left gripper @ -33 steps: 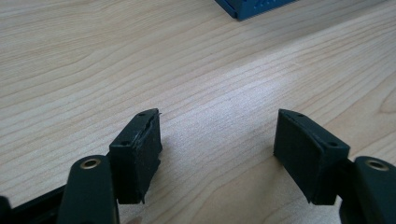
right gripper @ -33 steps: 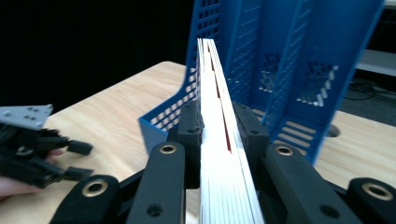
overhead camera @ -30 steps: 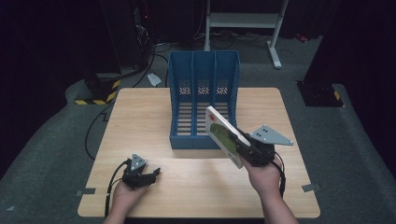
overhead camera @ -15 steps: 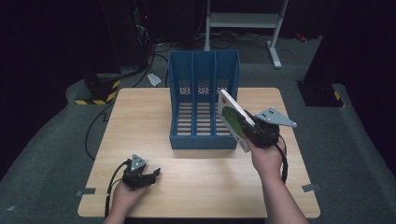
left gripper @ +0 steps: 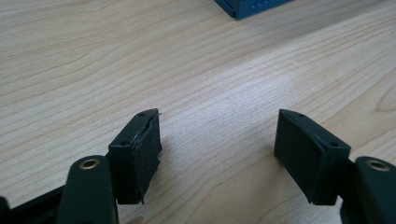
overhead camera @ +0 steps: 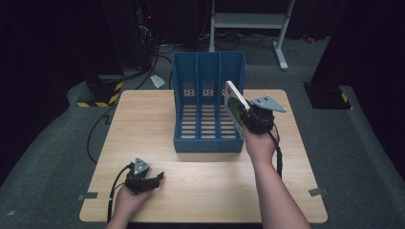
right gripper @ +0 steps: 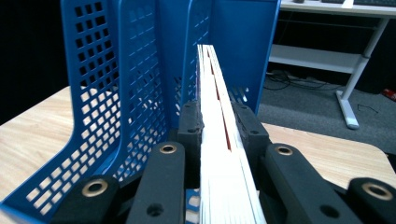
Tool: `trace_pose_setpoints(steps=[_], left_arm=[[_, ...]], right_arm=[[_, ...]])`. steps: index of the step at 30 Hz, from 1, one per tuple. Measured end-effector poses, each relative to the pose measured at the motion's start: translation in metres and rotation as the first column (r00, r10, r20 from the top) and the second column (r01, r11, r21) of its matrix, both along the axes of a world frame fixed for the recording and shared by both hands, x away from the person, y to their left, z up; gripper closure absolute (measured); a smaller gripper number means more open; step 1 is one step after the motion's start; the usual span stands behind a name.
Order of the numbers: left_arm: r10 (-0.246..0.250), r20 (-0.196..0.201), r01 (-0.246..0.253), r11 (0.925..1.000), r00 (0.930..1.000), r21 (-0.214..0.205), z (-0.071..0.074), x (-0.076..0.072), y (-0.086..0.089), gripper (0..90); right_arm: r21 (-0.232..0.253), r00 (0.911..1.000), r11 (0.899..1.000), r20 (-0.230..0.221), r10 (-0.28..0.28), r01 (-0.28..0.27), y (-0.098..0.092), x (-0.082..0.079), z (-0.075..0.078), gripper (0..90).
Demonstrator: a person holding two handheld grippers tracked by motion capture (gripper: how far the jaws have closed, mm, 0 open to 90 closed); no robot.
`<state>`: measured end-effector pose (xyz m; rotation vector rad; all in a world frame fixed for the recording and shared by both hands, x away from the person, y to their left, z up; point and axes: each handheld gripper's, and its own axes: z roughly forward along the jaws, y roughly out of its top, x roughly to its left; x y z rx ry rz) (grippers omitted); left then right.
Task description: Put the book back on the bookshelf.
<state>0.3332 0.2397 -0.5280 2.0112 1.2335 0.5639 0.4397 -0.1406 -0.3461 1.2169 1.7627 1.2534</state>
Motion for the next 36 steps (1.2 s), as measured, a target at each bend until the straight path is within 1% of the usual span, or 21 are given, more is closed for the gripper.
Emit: trace_pose_setpoints(steps=[5, 8, 10, 14, 16, 18, 22, 25, 29, 32, 36], left_arm=[[0.000, 0.002, 0.000, 1.0000, 1.0000, -0.003, 0.000, 0.000, 0.000, 31.6], [0.000, 0.002, 0.000, 1.0000, 1.0000, -0.002, 0.000, 0.000, 0.000, 31.6], [0.000, 0.003, 0.000, 1.0000, 1.0000, -0.002, 0.000, 0.000, 0.000, 31.6], [0.001, 0.002, -0.001, 1.0000, 1.0000, -0.003, 0.000, 0.000, 0.000, 31.6], [0.000, 0.002, 0.000, 1.0000, 1.0000, -0.002, 0.000, 0.000, 0.000, 31.6], [0.000, 0.002, 0.000, 1.0000, 1.0000, -0.002, 0.000, 0.000, 0.000, 31.7], [0.000, 0.003, 0.000, 1.0000, 1.0000, -0.003, 0.000, 0.000, 0.000, 31.7], [0.000, 0.002, 0.000, 1.0000, 1.0000, -0.004, 0.000, 0.000, 0.000, 31.7], [-0.002, 0.001, 0.002, 1.0000, 1.0000, -0.004, 0.000, 0.000, 0.000, 31.8], [-0.002, 0.001, 0.002, 1.0000, 1.0000, -0.004, 0.000, 0.000, 0.000, 31.9], [-0.002, 0.001, 0.002, 1.0000, 1.0000, -0.004, 0.000, 0.000, 0.000, 31.9]], right_arm=[[0.010, 0.9991, 0.999, -0.026, -0.035, 0.036, 0.005, 0.016, -0.006, 75.9], [0.023, 0.9978, 0.999, -0.046, -0.048, 0.049, 0.007, 0.025, -0.011, 75.9], [0.028, 0.9974, 0.998, -0.052, -0.049, 0.051, 0.011, 0.031, -0.015, 75.8], [0.005, 0.9960, 0.998, -0.062, -0.064, 0.065, 0.022, 0.040, -0.023, 75.8], [-0.017, 0.9959, 0.998, -0.063, -0.064, 0.063, 0.027, 0.045, -0.029, 75.8], [-0.036, 0.9945, 0.996, -0.068, -0.079, 0.077, 0.032, 0.050, -0.035, 75.8], [-0.046, 0.9917, 0.995, -0.086, -0.096, 0.092, 0.035, 0.060, -0.046, 75.8], [-0.069, 0.9887, 0.992, -0.099, -0.112, 0.106, 0.038, 0.066, -0.055, 75.8], [-0.083, 0.9863, 0.990, -0.113, -0.121, 0.112, 0.040, 0.071, -0.063, 75.8], [-0.120, 0.9859, 0.987, -0.114, -0.122, 0.108, 0.042, 0.072, -0.067, 75.8], [-0.133, 0.9837, 0.985, -0.126, -0.128, 0.111, 0.042, 0.073, -0.071, 75.7]])
